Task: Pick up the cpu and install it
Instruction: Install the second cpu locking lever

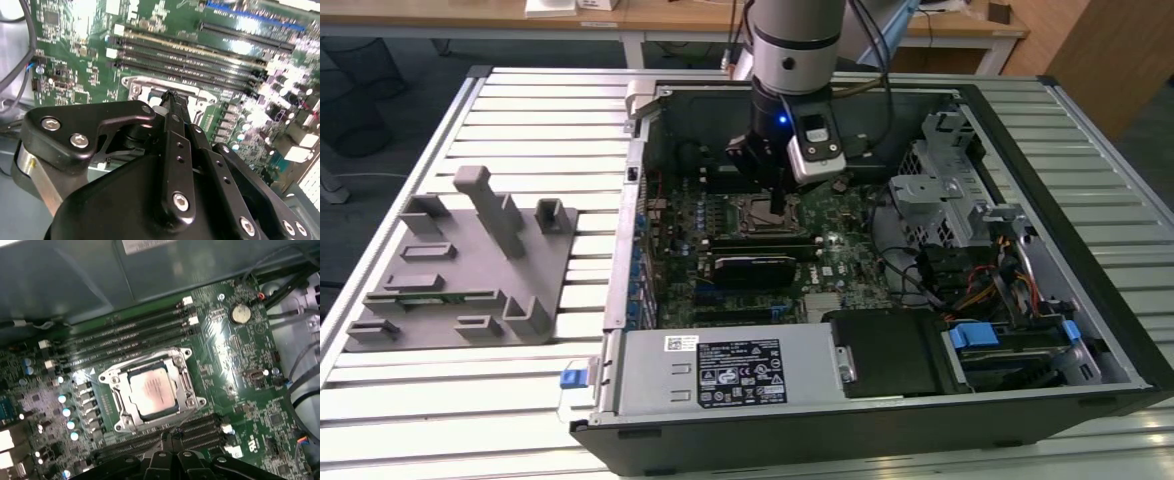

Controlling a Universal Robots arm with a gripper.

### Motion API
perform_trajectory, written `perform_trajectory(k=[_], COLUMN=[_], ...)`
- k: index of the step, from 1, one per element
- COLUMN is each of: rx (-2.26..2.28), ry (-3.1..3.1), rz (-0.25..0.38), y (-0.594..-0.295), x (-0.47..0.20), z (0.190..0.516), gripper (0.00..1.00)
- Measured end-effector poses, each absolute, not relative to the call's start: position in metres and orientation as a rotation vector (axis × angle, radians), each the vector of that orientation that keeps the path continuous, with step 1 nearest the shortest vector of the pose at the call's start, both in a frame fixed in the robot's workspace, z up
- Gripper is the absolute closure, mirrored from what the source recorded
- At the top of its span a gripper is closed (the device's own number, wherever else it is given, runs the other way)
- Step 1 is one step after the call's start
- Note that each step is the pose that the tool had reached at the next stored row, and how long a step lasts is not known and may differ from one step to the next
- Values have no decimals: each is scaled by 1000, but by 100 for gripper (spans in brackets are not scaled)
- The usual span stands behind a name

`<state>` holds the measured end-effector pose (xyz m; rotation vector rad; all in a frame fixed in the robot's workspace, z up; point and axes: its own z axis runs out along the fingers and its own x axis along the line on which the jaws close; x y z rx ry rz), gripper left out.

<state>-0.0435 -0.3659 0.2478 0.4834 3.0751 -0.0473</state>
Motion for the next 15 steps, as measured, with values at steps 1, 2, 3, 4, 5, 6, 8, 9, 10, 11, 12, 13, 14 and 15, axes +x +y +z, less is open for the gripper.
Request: perform_trajectory(k=[1,2,3,4,5,6,8,9,10,11,12,13,14,15], rx=[483,482,480,476,468,455,413,385,358,330,301,272,245,217], ry=[3075,3075,3074,3075,3076,3078,3083,3087,3090,3093,3095,3098,3100,3102], rz=[-50,-53,-56,-58,-60,-61,-61,-61,-61,-61,-60,-60,-60,-60], y=[-367,-369,-370,-370,-370,-370,-371,-371,-371,-371,-371,-371,-371,-371], x=[-43,-43,-43,-44,-44,-44,-43,-43,-43,-43,-43,-43,-43,-43], z=[248,248,247,247,246,246,245,245,244,244,243,243,242,242], gripper=[89,89,89,89,89,89,89,89,89,89,89,89,89,89])
